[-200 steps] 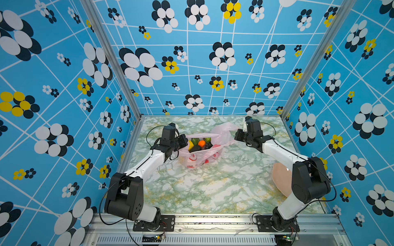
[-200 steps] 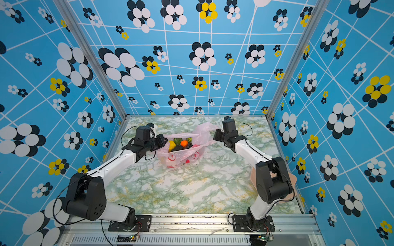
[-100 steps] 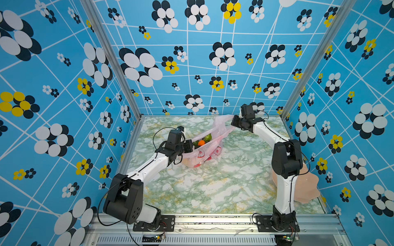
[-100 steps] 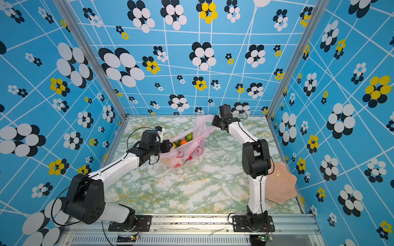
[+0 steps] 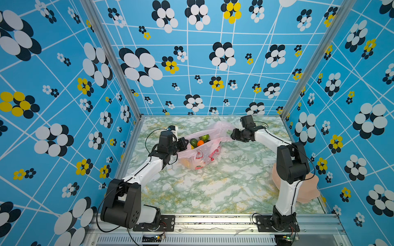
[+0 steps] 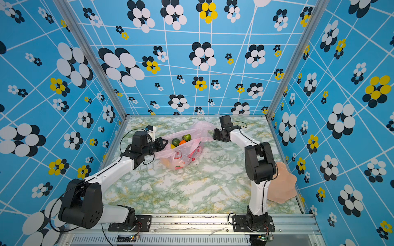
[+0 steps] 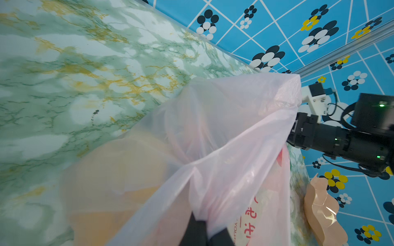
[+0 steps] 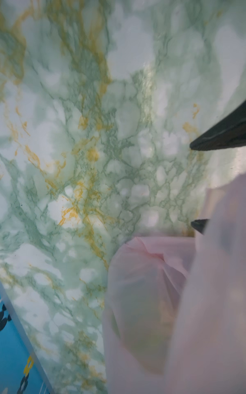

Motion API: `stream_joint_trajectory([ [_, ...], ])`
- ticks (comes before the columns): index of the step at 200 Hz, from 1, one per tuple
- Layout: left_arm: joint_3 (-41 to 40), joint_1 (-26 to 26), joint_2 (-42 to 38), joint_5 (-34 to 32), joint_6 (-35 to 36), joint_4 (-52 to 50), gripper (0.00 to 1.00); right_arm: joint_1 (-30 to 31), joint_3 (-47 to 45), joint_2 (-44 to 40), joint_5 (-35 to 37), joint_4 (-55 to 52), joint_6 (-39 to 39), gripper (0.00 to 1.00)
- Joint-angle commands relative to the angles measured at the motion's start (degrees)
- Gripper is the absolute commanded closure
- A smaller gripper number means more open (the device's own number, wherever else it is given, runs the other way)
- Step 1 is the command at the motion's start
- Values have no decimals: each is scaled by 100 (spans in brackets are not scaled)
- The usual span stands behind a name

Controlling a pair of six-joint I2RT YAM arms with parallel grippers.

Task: Take fruits out of the plastic bag
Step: Spread open the plastic bag at the top-center of the table.

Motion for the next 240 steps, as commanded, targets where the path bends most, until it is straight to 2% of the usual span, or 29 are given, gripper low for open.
stream_joint_trajectory([
  [1,392,-288,110,-588,379,-455,100,108,-285,-941,74,9,-164,27],
  [21,526,-504,157,-935,553,-667,100,269,-555,-1427,523,-239,-139,21],
  [55,575,-766,167,-1240,678,-781,100,971,-809,-1949,1299,-390,51,20],
  [67,560,-830,149,-1327,693,-791,100,1201,-799,-1955,1372,-302,129,19],
  [95,499,-996,73,-1475,734,-797,100,1496,-442,-1332,1266,-199,423,19],
  [127,393,-1155,-17,-1583,750,-786,100,1573,25,-575,1465,-72,797,13],
  [156,303,-1187,-75,-1645,668,-782,100,1648,732,213,1605,-471,815,13],
  [197,321,-1182,-45,-1682,635,-805,100,1668,915,686,1491,-334,814,20],
  [207,319,-1187,-11,-1683,625,-798,100,1670,1218,795,1444,-390,792,23],
  [227,368,-1170,45,-1754,596,-851,100,1675,1379,886,1316,-353,748,37],
  [237,421,-1131,74,-1796,584,-930,100,1673,1374,835,1234,-295,706,51],
  [240,440,-1114,85,-1797,583,-950,100,1668,1353,805,1193,-268,681,58],
])
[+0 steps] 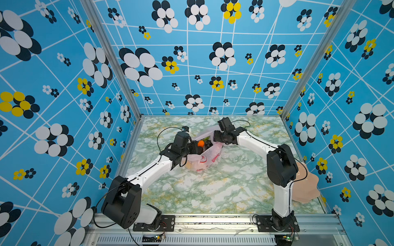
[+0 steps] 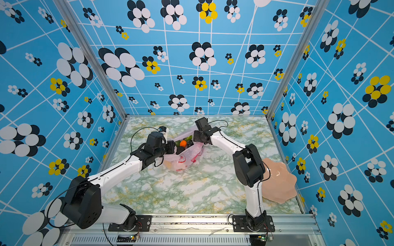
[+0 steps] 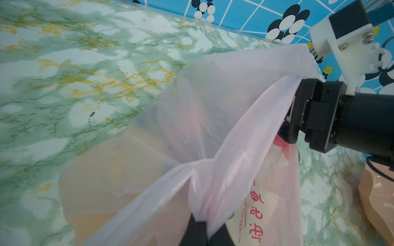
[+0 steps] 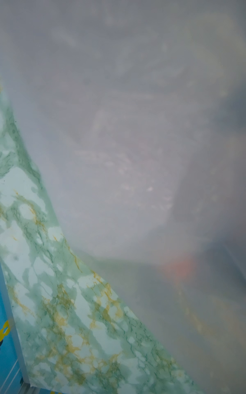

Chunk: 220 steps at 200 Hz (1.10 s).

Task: Take fruits out of the plastic bag
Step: Spread open the plastic bag at the top-center of the table.

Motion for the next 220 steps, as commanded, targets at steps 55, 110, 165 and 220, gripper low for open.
stream_joint_trajectory([
  [55,397,1004,189,228,-471,-377,100,-134,-848,-1180,-786,808,-216,100],
  [110,1210,1920,762,691,-779,-574,100,-751,-2162,-2129,-2029,2066,193,100],
  [165,3038,1715,2245,354,-588,-1649,100,-679,-2623,-2093,-2429,2600,587,100],
  [220,5477,1493,3729,-587,117,-3650,100,-575,-2298,-2336,-2130,1832,276,100],
])
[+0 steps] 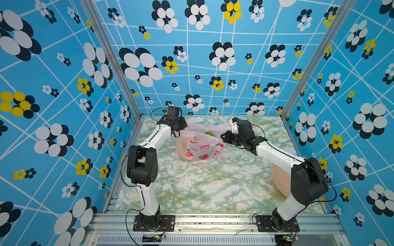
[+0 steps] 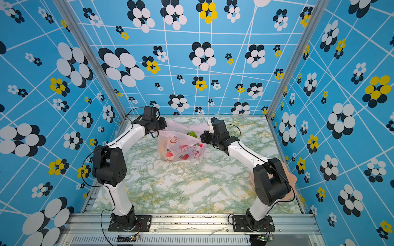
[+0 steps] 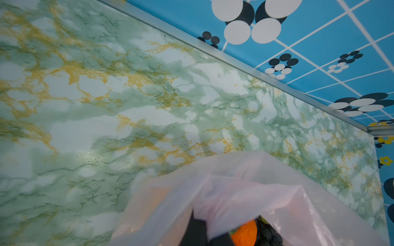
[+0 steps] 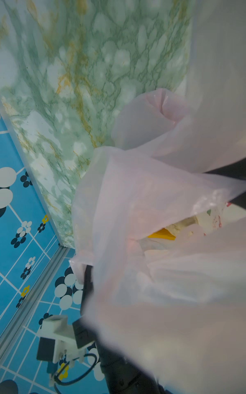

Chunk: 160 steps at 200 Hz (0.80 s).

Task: Take fruits out of the plastic bag
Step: Spread open the plastic bag at the top-center of the table.

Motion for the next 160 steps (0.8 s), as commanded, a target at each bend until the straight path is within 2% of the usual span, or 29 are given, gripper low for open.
stream_joint_trajectory([
  [1,960,-12,432,-557,468,-1295,100,-37,241,-254,60,-303,-101,100],
  [23,1494,69,708,-620,559,-1736,100,-112,125,-468,0,-242,-50,100],
  [57,1533,219,809,-395,520,-1986,100,-199,-182,-664,-49,168,149,100],
  [72,1330,194,691,-279,543,-1939,100,-234,-305,-699,-128,357,287,100],
  [95,595,67,155,156,580,-1453,100,-233,-474,-727,21,488,437,100],
  [133,-461,-280,-1022,351,451,-1094,69,22,-838,-755,297,620,289,100],
  [145,-736,-367,-1396,295,346,-1053,58,129,-908,-780,361,632,201,100],
  [149,-814,-413,-1513,254,306,-1045,50,166,-931,-790,388,631,173,100],
  [160,-972,-567,-1814,63,242,-1095,41,278,-972,-792,471,628,96,100],
])
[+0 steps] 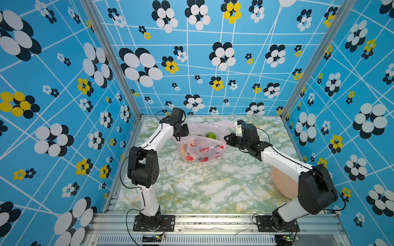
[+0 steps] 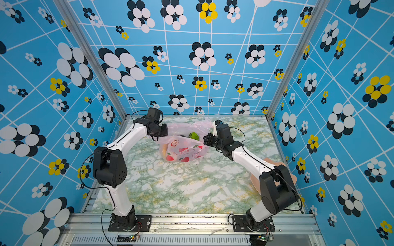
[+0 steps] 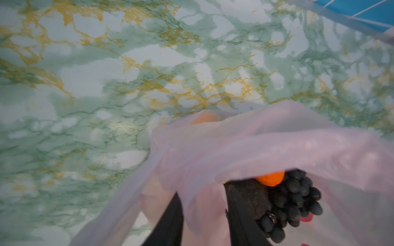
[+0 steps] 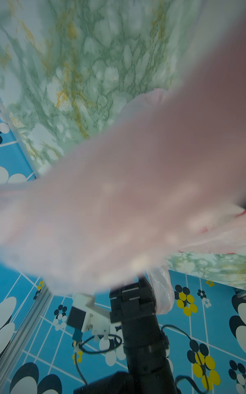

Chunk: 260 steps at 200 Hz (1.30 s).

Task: Take fruits out of the plastic bag
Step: Spread open the plastic bag at the top-center of the table.

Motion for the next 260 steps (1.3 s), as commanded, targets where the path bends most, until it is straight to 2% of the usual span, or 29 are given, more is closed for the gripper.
stream_joint_trajectory([
  [1,-321,-252,-874,-179,-203,168,40,260,-140,-172,265,167,-188,100],
  [20,-461,-610,-1209,-716,-308,-44,24,426,-201,-194,347,167,-265,100],
  [52,-787,-1113,-1426,-1448,-558,-26,15,701,-382,-362,566,159,-445,100],
  [84,-703,-1291,-1070,-1818,-723,-181,14,1023,-592,-489,881,45,-753,100],
  [126,-1318,-1298,-1049,-2001,-1056,135,16,1125,-799,-605,1199,27,-804,100],
  [164,-2331,-963,-1309,-1250,-1273,984,14,1148,-977,-692,1308,-1,-989,100],
  [196,-2206,-987,-1090,-854,-1268,1113,10,1257,-1098,-637,1225,155,-1051,100],
  [206,-2098,-982,-955,-926,-1277,970,13,1283,-1143,-663,1276,193,-1070,100],
  [229,-2088,-899,-752,-1013,-1324,818,26,1262,-1147,-829,1457,89,-1148,100],
  [245,-2379,-761,-891,-829,-1366,1073,45,1100,-1210,-986,1316,197,-1035,100],
  [260,-2788,-623,-1203,-671,-1380,1461,64,757,-1315,-1049,866,508,-701,100],
])
